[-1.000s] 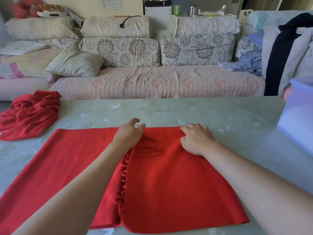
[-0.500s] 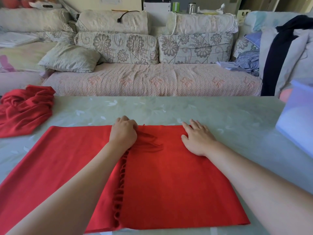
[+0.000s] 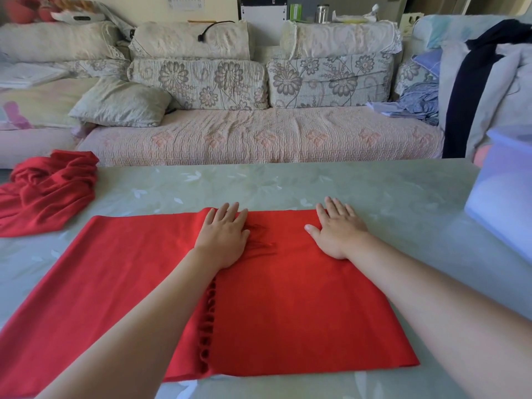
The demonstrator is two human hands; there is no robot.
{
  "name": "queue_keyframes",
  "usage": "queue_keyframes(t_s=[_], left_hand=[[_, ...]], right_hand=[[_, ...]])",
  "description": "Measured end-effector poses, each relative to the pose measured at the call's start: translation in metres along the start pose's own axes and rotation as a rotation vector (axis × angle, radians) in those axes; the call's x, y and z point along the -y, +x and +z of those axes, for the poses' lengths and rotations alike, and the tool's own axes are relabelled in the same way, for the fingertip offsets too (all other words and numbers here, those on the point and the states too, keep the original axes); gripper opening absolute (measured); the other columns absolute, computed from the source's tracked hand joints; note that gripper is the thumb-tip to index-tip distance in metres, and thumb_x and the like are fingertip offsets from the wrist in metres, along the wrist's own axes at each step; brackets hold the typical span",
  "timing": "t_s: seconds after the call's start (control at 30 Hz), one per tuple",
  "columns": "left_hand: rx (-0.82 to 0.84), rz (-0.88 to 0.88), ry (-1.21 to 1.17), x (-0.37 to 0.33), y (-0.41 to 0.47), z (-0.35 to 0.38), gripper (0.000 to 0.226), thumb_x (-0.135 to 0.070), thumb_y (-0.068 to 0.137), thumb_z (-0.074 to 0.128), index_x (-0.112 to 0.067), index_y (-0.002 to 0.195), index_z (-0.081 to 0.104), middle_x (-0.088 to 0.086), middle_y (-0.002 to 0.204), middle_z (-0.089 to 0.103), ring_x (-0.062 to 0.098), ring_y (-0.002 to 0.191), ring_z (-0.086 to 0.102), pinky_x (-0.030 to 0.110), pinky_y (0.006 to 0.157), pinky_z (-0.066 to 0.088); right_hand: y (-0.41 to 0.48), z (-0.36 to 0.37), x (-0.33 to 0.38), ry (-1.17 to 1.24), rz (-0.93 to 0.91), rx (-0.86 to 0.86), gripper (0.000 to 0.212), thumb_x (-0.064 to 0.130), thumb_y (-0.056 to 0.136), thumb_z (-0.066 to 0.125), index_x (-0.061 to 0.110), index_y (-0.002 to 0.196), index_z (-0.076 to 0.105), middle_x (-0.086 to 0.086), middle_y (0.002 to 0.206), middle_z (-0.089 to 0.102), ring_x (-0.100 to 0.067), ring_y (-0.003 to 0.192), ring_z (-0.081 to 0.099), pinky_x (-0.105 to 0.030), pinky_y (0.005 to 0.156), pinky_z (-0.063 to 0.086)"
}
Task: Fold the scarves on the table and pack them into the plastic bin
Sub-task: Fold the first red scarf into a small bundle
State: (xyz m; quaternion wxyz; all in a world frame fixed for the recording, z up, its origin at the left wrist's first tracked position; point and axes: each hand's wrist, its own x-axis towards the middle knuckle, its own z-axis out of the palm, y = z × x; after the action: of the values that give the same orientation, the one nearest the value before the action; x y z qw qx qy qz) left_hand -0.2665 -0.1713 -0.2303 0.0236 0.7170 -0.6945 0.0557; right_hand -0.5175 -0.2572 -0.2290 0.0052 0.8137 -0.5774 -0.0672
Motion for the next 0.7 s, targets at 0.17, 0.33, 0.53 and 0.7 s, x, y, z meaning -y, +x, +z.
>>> queue_keyframes(t_s=[0.17, 0.33, 0.53, 0.7], left_hand=[[-0.224, 0.114, -0.112, -0.012, -0.023, -0.017, 0.036, -0.025, 0.098, 0.044, -0.024, 0.132, 0.054, 0.000, 0.137, 0.050, 0.025, 0.126, 0.044, 0.039, 0.104, 0.035], [-0.160, 0.224, -0.056, -0.010, -0.072, -0.026, 0.030, -0.029, 0.095, 0.036, -0.021, 0.110, 0.061, 0.001, 0.111, 0.056, 0.025, 0.106, 0.053, 0.039, 0.086, 0.046], [-0.092, 0.252, -0.097, 0.008, -0.146, -0.012, 0.062, -0.056, 0.093, 0.034, -0.022, 0.143, 0.045, 0.001, 0.153, 0.037, 0.022, 0.141, 0.034, 0.038, 0.116, 0.028], [0.058, 0.207, -0.150, 0.010, -0.178, -0.012, 0.077, -0.077, 0.088, 0.012, -0.039, 0.155, 0.012, -0.006, 0.164, 0.002, 0.014, 0.151, 0.000, 0.036, 0.123, 0.003]], right_hand=[[-0.027, -0.012, 0.027, 0.011, -0.153, -0.115, 0.068, 0.055, 0.102, 0.025, 0.019, 0.159, 0.013, -0.011, 0.167, -0.001, -0.024, 0.154, -0.002, -0.043, 0.125, 0.002], [-0.077, -0.028, 0.084, 0.156, -0.322, -0.042, 0.061, 0.046, 0.105, 0.027, 0.020, 0.159, 0.016, -0.011, 0.167, 0.001, -0.025, 0.154, 0.001, -0.043, 0.124, 0.005], [-0.131, -0.006, 0.117, 0.200, -0.443, 0.056, 0.068, 0.054, 0.103, 0.026, 0.027, 0.160, 0.002, -0.005, 0.167, -0.008, -0.020, 0.154, -0.005, -0.046, 0.124, 0.002], [-0.141, 0.009, 0.083, 0.099, -0.412, 0.060, 0.070, 0.064, 0.100, 0.020, 0.035, 0.158, -0.006, -0.002, 0.166, -0.018, -0.016, 0.152, -0.016, -0.040, 0.124, -0.005]])
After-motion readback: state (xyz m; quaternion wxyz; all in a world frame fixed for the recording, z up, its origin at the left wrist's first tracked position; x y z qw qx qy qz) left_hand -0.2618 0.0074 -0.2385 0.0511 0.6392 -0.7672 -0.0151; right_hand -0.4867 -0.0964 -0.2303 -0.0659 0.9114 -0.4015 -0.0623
